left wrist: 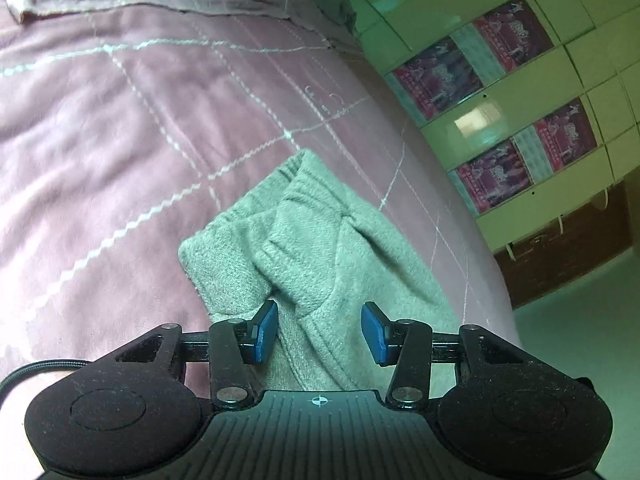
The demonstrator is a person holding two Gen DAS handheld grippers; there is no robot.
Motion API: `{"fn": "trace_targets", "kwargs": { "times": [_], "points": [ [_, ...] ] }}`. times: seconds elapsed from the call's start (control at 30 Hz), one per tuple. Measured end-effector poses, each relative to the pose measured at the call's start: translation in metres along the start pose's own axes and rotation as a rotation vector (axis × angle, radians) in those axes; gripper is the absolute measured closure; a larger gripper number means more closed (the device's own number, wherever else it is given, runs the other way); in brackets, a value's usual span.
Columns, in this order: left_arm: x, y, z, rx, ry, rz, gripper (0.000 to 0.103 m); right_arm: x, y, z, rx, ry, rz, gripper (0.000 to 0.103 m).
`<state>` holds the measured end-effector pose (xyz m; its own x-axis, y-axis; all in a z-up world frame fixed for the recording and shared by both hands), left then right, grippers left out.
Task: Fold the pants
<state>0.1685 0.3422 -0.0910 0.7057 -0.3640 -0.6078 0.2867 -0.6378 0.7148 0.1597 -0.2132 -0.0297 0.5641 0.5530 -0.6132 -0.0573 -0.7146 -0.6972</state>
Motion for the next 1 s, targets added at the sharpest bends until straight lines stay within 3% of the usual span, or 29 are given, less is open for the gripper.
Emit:
{"fn": "trace_targets", "kwargs": {
  "times": [0.23,0.43,0.5,0.57,0.6,0.63,0.67,0.7,0.77,0.87,0.97,1.0],
  "points": [
    [0.006,-0.001,-0.013,-0.05,0.07,0.095,0.056,0.011,0.006,-0.011,0.076,0.021,-0.045,0.057],
    [0.029,0.012,-0.001,-0.002,0.019,0.078,0.056,0.021,0.008,-0.02,0.099,0.032,-0.055,0.058],
    [0.031,0.009,-0.005,-0.026,0.065,0.089,0.056,0.024,0.007,-0.02,0.1,0.034,-0.057,0.058],
    [0.033,0.005,-0.011,-0.06,0.116,0.082,0.064,0.026,0.005,-0.02,0.096,0.036,-0.052,0.058],
    [0.036,0.002,-0.014,-0.076,0.115,0.072,0.074,0.025,0.004,-0.02,0.099,0.036,-0.051,0.06],
    [0.038,0.0,-0.016,-0.083,0.107,0.071,0.077,0.026,0.004,-0.021,0.106,0.037,-0.047,0.062],
    [0.038,0.001,-0.019,-0.074,0.096,0.071,0.079,0.025,0.006,-0.022,0.116,0.037,-0.041,0.073],
    [0.035,0.003,-0.021,-0.059,0.085,0.074,0.081,0.026,0.008,-0.023,0.125,0.034,-0.028,0.099],
    [0.024,0.009,-0.026,-0.031,0.088,0.108,0.082,0.024,0.01,-0.024,0.119,0.029,-0.028,0.098],
    [0.002,0.015,-0.036,0.024,0.077,0.104,0.082,-0.003,-0.014,-0.018,0.006,0.089,-0.056,0.098],
    [-0.013,0.009,-0.038,0.062,0.047,0.078,0.082,-0.032,-0.037,-0.003,-0.091,0.104,-0.079,0.098],
    [-0.01,0.006,-0.037,0.082,0.019,0.037,0.082,-0.039,-0.042,0.005,-0.113,0.098,-0.088,0.098]
  ]
}}
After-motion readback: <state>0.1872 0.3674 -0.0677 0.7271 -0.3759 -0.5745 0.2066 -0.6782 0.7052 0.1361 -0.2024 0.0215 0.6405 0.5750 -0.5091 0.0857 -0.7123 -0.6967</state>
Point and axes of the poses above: each gripper's, at about its wrist camera, not at the fingertips, and x roughly the way its jaws point, y to its right, z to its underside, the point moved 1 cm from there along x, roughly the way its jaws point, and after that the axes turned 8 degrees about -y, right-handed, at the moved point
